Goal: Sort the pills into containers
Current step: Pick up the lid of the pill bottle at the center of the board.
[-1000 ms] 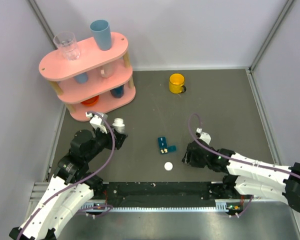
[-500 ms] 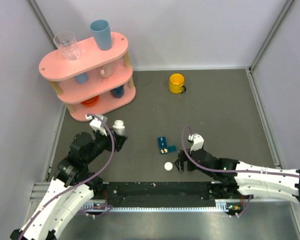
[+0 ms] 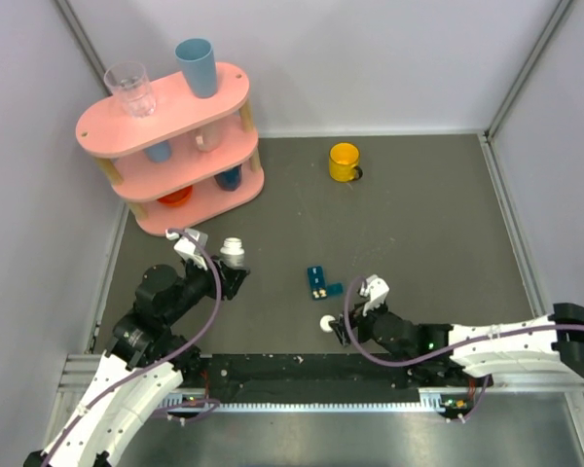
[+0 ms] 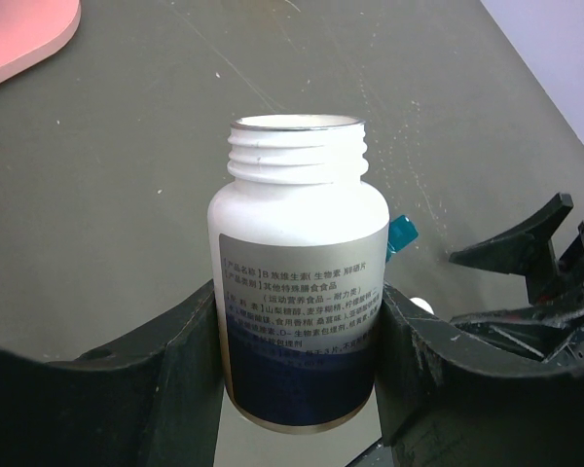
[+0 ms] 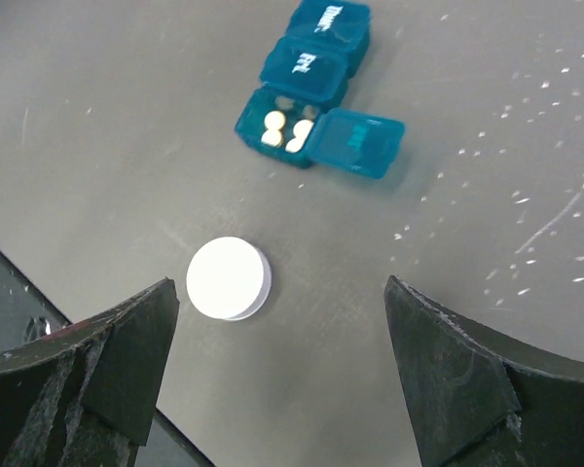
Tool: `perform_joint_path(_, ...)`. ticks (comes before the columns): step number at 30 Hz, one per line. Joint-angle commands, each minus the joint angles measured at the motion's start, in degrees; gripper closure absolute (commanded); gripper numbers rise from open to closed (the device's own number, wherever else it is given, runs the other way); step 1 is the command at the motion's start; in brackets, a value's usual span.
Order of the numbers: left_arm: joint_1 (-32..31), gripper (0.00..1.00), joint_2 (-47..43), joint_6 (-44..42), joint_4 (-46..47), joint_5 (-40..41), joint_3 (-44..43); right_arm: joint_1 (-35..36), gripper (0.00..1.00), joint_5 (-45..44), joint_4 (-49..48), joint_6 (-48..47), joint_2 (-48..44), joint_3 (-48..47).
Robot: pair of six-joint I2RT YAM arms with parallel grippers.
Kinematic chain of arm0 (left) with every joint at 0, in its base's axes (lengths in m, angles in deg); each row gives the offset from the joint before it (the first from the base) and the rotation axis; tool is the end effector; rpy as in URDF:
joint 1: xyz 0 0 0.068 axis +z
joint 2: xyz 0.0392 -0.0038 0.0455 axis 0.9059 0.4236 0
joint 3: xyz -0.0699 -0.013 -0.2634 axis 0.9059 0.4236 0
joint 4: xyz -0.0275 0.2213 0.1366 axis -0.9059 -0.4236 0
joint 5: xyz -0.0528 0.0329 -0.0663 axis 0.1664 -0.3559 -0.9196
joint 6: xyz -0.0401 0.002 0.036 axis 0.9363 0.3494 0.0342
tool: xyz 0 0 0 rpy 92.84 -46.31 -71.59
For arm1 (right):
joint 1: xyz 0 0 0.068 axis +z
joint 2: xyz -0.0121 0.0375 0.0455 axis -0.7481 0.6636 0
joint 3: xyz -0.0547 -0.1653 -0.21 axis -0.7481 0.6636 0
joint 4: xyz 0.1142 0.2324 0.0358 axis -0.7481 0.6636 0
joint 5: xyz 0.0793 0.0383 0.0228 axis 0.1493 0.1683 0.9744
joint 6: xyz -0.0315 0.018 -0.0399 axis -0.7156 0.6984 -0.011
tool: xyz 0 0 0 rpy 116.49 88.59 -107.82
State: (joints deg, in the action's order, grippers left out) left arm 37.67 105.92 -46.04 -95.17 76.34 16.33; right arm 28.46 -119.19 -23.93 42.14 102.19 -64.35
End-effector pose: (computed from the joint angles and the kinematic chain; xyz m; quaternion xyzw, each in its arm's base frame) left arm 0.0920 -0.0534 0.2824 0.0916 0.7833 -0.3031 0.5349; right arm 0.0547 0.1521 0.1421 -0.1907 0.8097 0.2659 0.4872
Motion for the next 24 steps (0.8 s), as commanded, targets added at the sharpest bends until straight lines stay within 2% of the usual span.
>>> perform_joint_path(1, 0.2, 1.00, -1.7, 1.2, 5.0, 1.1, 1.5, 6.3, 0.14, -9.7, -12.1, -2.9, 5.5, 0.7)
perform_joint_path(5, 0.2, 1.00, -2.4, 1.3, 5.4, 1.5, 1.8, 11.4, 0.13, -13.9, -15.5, -2.1, 12.1, -0.5)
perform_joint_path(16, 0.2, 1.00, -3.1, 1.3, 5.2, 1.7, 1.6, 11.8, 0.10, -12.5, -23.2, 0.4, 23.4, -2.5)
perform_joint_path(24, 0.2, 1.00, -4.5, 1.4, 4.4, 2.2, 1.9, 11.9, 0.14, -9.5, -22.6, 0.3, 28.6, -5.8)
